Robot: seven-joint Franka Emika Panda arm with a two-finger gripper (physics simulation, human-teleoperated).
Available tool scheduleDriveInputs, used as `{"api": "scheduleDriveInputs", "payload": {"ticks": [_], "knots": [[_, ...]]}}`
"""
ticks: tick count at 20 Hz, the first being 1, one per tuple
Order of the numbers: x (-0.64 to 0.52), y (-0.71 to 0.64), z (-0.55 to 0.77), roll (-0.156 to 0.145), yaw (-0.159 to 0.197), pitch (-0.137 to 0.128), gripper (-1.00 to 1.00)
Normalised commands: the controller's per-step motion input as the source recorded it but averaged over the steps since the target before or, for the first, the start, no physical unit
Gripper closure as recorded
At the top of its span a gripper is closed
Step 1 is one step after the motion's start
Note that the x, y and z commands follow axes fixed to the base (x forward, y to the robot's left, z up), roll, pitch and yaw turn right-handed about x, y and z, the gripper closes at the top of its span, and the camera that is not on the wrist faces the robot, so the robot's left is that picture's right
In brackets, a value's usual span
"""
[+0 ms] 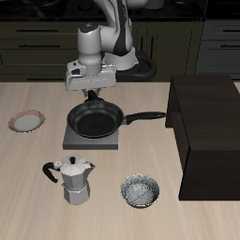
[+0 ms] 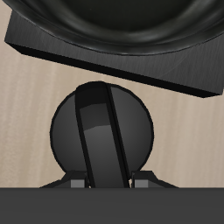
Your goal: Turn off the stove
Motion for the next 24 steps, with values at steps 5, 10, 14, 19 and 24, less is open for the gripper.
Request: {"api": "scheduleDriveInputs", "payload": {"ticks": [5, 10, 14, 19, 24], "knots": [[0.05, 0.02, 0.03, -0.004, -0.075, 0.003, 1.00], [0.06, 0.04, -0.03, -0.003, -0.051, 0.005, 1.00], [0.07, 0.02, -0.10, -0.002, -0.030, 0.023, 1.00], [0.05, -0.02, -0.05, -0.017, -0.028, 0.007, 1.00], [0.06, 0.02, -0.04, -0.006, -0.030, 0.019, 1.00]]}}
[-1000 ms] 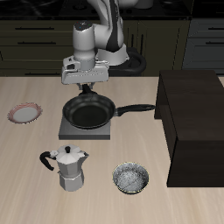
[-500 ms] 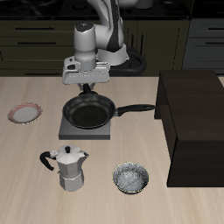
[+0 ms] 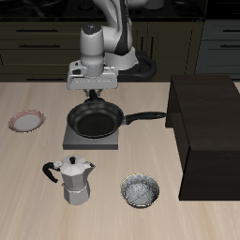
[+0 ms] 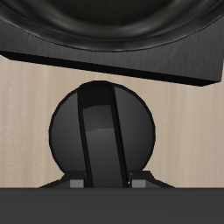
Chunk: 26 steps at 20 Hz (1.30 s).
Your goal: Turn off the stove
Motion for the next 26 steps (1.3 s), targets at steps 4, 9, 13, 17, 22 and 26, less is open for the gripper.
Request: {"api": "scheduleDriveInputs", "payload": {"ticks": [4, 9, 13, 17, 22, 26], "knots": [[0.06, 0.00, -0.02, -0.006, -0.037, 0.010, 1.00], [0.04, 0.03, -0.03, -0.008, -0.050, 0.008, 1.00], [0.06, 0.03, -0.03, 0.001, -0.025, 0.012, 1.00], [0.09, 0.05, 0.05, -0.009, -0.057, 0.011, 1.00], [0.07, 0.08, 0.02, 0.004, -0.047, 0.006, 1.00], [0.04, 0.07, -0.01, 0.006, -0.034, 0.009, 1.00]]}}
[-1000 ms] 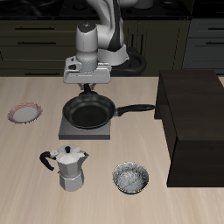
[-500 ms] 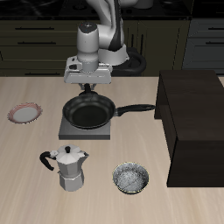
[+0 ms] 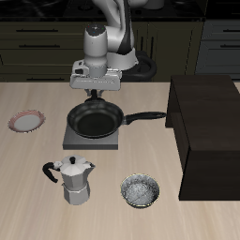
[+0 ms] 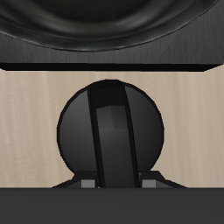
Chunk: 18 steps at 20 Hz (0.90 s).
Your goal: Turn off the stove
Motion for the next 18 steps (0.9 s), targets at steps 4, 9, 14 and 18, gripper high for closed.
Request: {"api": "scheduleDriveInputs", "payload": {"ticks": [4, 9, 14, 18], "knots": [[0.06, 0.07, 0.04, -0.003, -0.070, 0.010, 1.00], [0.05, 0.08, 0.06, -0.011, -0.051, 0.000, 1.00], [0.02, 0.11, 0.13, -0.011, -0.063, -0.010, 1.00], [0.04, 0.09, 0.06, 0.003, -0.025, -0.002, 1.00]]}}
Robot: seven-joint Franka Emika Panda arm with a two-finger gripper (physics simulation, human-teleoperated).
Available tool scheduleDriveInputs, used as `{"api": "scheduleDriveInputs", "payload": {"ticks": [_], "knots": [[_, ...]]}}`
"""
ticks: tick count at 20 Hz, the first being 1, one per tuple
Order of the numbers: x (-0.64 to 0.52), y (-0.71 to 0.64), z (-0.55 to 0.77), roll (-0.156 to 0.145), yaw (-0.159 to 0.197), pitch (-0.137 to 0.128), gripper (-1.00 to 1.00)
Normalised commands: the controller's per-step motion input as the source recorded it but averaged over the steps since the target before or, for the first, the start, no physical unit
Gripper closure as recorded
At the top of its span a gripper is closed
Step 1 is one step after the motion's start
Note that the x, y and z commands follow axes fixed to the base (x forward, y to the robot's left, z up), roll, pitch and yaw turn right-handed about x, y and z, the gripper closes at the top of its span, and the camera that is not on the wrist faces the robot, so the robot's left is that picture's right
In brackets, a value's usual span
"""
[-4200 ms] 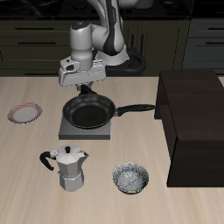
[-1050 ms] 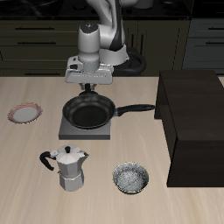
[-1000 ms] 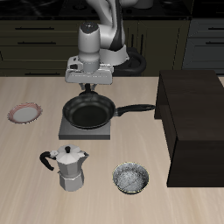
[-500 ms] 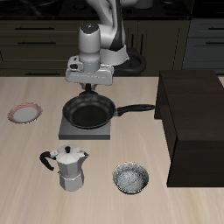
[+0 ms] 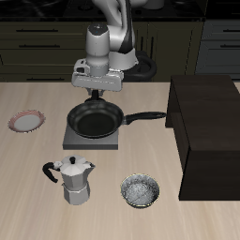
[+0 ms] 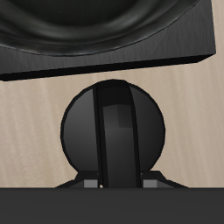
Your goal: Turn off the stove
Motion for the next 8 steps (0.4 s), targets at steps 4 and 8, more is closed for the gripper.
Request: {"api": "scheduleDriveInputs", "payload": {"ticks": [4, 8], "knots": [[0.02, 0.04, 0.06, 0.002, -0.044, 0.001, 1.00], [0.04, 0.08, 0.08, 0.008, -0.048, -0.001, 1.00]]}}
